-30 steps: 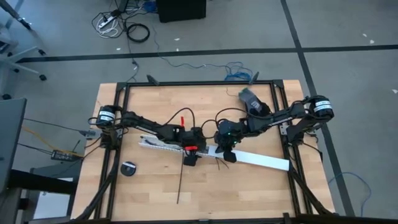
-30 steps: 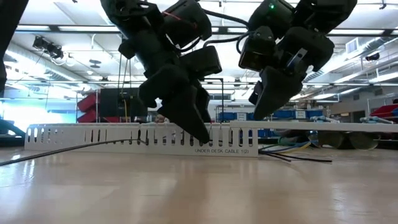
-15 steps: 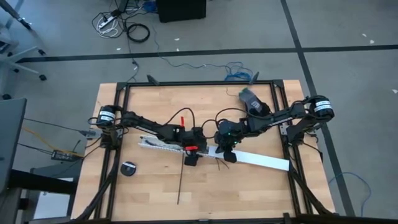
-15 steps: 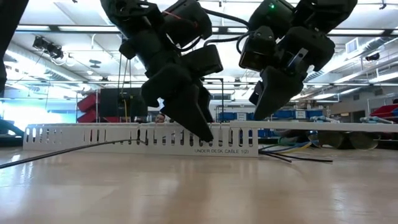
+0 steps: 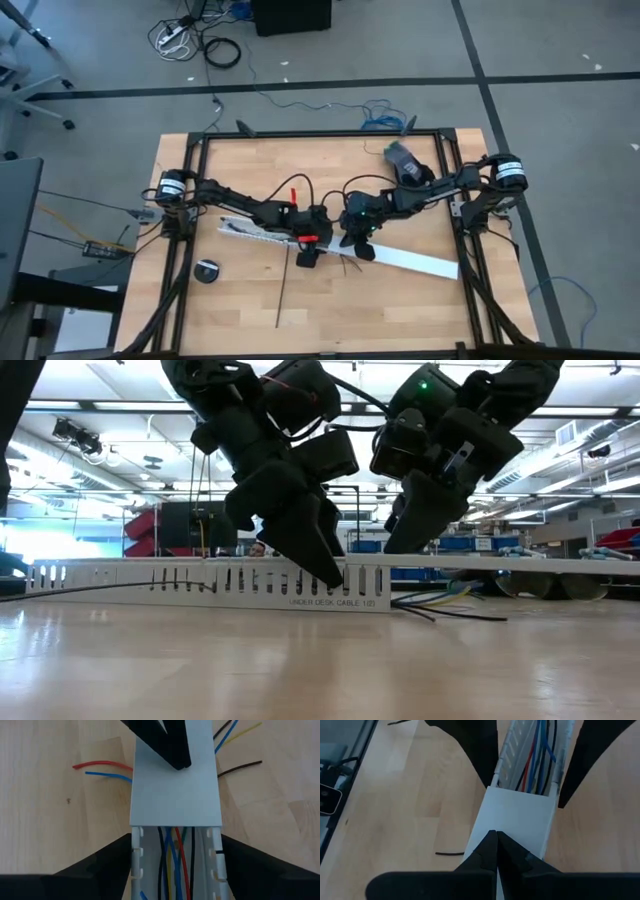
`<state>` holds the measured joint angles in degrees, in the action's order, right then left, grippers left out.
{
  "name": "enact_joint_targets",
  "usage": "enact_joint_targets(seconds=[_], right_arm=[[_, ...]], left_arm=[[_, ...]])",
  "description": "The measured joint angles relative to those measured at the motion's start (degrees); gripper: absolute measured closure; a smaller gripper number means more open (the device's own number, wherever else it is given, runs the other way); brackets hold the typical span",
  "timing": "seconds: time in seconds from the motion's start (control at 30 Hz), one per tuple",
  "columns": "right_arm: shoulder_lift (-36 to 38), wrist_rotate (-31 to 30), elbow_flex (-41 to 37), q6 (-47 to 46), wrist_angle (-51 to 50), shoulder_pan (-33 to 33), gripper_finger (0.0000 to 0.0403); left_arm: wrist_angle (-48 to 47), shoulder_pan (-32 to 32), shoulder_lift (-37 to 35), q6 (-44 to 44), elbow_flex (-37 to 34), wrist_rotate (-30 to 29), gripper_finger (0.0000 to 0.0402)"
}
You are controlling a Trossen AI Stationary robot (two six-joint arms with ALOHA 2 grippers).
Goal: Ziptie cables
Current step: Close the lid on the cable duct
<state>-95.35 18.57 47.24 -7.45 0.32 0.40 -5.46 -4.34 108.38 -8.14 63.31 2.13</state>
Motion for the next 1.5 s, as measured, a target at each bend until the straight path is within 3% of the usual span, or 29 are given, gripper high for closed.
enact_joint_targets(seconds=[0.87,1.23,1.5], right_arm=[[-0.09,1.39,0.07,1.11,1.35,-1.2,0.0403],[-0.24,3.36,0.07,4.64,2.38,-2.35,0.0403],[-1.19,6.66,0.03,7.13,3.86,-2.95,0.0403]], left_arm=[[0.48,0.04,0.0,0.18,0.0,0.04,0.0129],[0.81,-0.35,0.0,0.45,0.0,-0.22,0.0174],[0.9,-0.44,0.0,0.59,0.0,0.09,0.0177]])
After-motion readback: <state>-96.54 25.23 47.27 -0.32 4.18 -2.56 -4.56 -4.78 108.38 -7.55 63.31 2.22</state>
